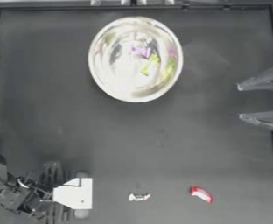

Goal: Put candies in bowl

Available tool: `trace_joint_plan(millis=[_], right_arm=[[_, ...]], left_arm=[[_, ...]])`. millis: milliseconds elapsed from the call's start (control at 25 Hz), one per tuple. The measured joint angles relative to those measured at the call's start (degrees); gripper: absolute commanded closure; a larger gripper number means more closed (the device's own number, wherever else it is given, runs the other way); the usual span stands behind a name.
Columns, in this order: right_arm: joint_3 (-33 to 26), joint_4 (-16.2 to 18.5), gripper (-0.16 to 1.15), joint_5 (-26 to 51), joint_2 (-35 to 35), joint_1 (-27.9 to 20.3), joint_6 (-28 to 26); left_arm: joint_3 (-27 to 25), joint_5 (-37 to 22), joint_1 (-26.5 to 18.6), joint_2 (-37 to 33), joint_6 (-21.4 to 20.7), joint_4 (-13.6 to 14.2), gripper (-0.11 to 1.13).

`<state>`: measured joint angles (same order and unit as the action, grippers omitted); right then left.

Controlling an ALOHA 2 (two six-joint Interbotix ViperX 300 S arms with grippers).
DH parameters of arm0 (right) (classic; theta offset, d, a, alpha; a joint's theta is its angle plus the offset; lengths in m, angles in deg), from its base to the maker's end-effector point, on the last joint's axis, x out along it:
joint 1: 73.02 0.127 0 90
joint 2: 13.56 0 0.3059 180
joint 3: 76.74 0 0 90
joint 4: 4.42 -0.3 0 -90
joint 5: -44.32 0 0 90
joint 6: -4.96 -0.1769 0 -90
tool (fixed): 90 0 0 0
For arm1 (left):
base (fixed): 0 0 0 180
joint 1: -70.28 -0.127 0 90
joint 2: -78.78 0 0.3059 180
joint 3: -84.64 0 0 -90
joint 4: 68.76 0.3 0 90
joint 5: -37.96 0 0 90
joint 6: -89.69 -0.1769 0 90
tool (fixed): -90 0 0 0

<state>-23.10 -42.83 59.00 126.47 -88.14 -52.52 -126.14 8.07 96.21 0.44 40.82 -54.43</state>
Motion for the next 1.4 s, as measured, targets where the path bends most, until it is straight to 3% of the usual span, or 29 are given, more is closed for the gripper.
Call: trace_joint_plan(millis=[440,520,680,760,1040,1400], right_arm=[[-0.1,-0.1,0.03,0.1,0.1,0.0,0.0],[0.0,-0.1,0.03,0.1,0.0,0.0,0.0],[0.0,-0.2,0.03,0.1,0.1,0.0,0.0],[-0.1,-0.2,0.03,0.2,0.0,0.0,-0.1],[0.0,-0.2,0.03,0.0,0.1,0.4,0.0],[0.4,-0.3,0.03,-0.6,0.1,0.4,0.0]], left_arm=[[-0.1,1.3,-0.4,1.9,-0.3,-1.4,0.22],[-0.1,1.2,-0.4,1.9,-0.3,-1.6,0.32],[-0.1,1.2,-0.5,1.8,-0.3,-1.8,0.65],[-0.1,1.3,-0.5,1.9,-0.3,-1.8,0.73],[0.0,1.2,-1.0,0.9,-1.1,-1.7,0.73],[0.0,2.1,-6.2,-11.8,-6.4,1.1,0.73]])
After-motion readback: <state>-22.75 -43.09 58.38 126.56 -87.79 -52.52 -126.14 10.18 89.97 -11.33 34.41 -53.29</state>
